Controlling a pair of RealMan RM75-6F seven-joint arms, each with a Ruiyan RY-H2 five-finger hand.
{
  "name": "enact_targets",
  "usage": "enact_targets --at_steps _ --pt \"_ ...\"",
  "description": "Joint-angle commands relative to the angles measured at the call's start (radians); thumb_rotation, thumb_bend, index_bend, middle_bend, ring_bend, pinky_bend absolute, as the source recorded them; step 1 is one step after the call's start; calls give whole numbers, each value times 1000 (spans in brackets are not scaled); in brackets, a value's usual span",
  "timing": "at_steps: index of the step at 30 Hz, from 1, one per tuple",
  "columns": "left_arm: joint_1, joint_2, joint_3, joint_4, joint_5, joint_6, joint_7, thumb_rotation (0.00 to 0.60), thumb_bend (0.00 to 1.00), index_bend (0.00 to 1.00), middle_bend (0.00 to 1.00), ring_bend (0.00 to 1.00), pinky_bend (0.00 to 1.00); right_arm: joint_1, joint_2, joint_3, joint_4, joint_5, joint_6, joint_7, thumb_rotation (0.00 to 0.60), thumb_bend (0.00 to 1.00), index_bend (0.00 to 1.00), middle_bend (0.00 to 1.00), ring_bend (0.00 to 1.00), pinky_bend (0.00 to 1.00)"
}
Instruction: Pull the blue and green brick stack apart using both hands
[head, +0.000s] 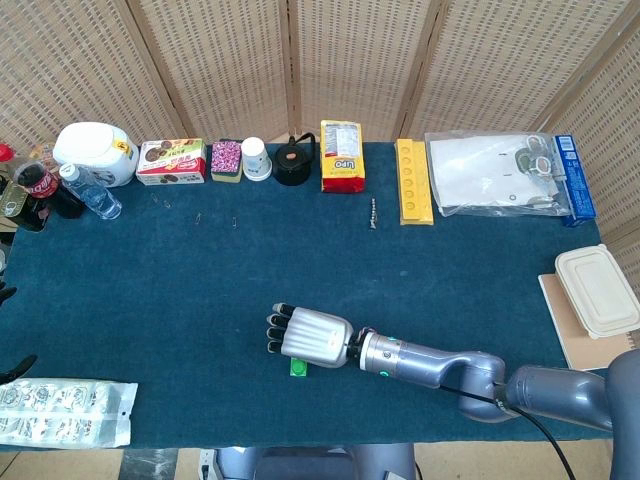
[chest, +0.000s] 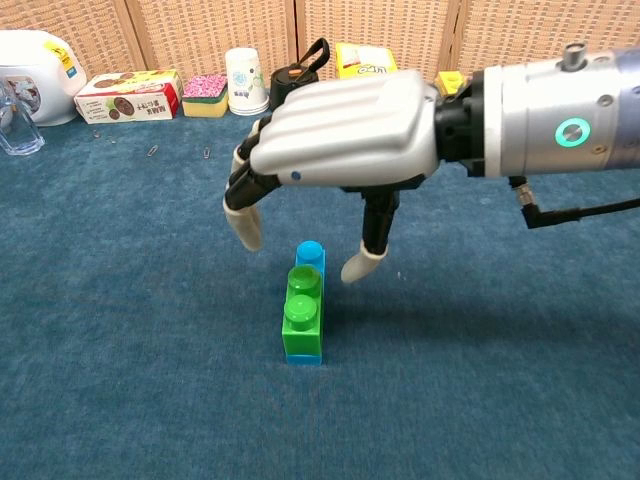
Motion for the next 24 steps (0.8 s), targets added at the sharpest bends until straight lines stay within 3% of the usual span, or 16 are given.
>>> enact_targets --at_steps 1,24 --pt "2 1 2 1 2 3 -2 520 219 160 144 31 199 21 -17 -6 10 10 -19 -25 600 0 353 327 209 163" --pt "20 -13 5 30 3 32 -7 519 219 160 144 31 198 85 -81 -53 45 74 -53 -95 600 0 358 322 202 134"
